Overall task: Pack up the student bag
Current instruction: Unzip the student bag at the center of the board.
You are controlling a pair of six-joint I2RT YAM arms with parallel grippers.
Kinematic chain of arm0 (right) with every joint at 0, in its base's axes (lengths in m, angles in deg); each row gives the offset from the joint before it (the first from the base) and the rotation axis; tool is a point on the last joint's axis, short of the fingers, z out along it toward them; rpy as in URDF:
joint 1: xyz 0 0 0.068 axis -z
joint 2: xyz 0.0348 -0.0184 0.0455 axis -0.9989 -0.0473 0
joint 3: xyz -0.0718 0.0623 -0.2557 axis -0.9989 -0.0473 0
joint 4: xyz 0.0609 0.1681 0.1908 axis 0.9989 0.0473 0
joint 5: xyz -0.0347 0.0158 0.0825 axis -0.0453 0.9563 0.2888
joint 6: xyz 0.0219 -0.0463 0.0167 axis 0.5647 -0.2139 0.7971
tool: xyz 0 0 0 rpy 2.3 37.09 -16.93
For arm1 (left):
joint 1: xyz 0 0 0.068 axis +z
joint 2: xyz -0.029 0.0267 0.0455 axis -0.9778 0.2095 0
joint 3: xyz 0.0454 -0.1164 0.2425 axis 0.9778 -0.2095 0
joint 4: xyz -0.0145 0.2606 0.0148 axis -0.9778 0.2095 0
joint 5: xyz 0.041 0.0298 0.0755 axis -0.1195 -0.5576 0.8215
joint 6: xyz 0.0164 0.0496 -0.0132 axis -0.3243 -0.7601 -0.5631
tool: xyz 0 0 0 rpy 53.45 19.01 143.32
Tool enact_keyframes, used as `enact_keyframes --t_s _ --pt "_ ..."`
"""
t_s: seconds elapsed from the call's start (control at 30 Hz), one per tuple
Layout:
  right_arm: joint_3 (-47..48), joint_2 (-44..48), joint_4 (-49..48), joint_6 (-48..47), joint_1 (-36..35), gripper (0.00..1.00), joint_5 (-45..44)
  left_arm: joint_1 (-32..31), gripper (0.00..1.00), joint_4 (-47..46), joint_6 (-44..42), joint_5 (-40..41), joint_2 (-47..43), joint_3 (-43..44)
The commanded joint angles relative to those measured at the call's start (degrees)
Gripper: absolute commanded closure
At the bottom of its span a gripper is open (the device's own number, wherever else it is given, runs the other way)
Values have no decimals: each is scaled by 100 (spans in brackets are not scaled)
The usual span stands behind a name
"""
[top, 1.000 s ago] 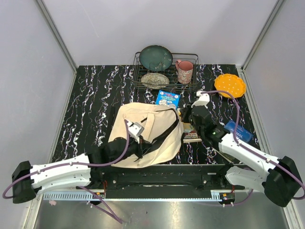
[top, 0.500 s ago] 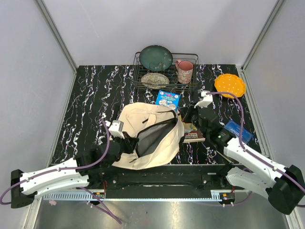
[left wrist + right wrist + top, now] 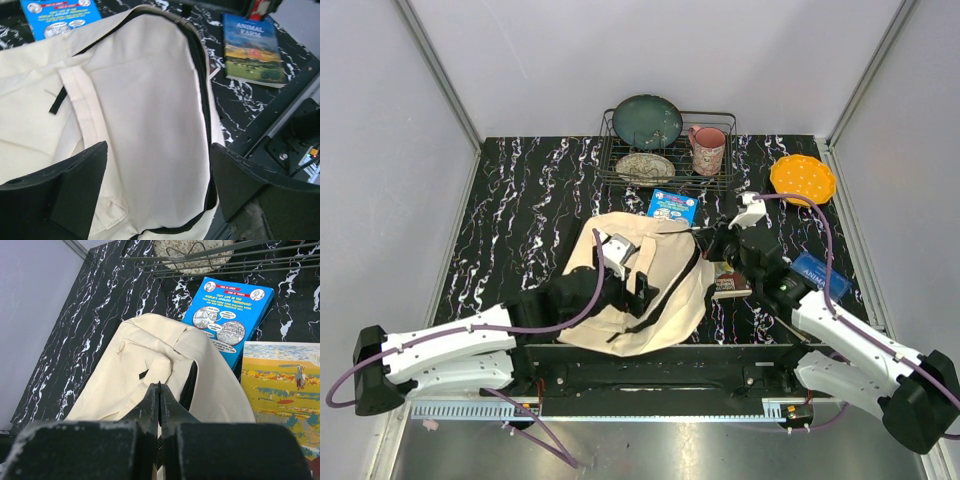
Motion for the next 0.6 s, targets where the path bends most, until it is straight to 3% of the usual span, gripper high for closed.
enact_keyframes --t_s 0.0,0.3,0.57 --pt "-21 271 -119 -1 -10 100 137 -1 9 -864 -581 -475 224 432" --pt "-48 499 66 -36 -19 100 163 8 7 -1191 -802 -1267 1516 1197" --pt "-83 683 145 -18 -28 100 163 8 10 -1095 -820 -1312 2396 1838"
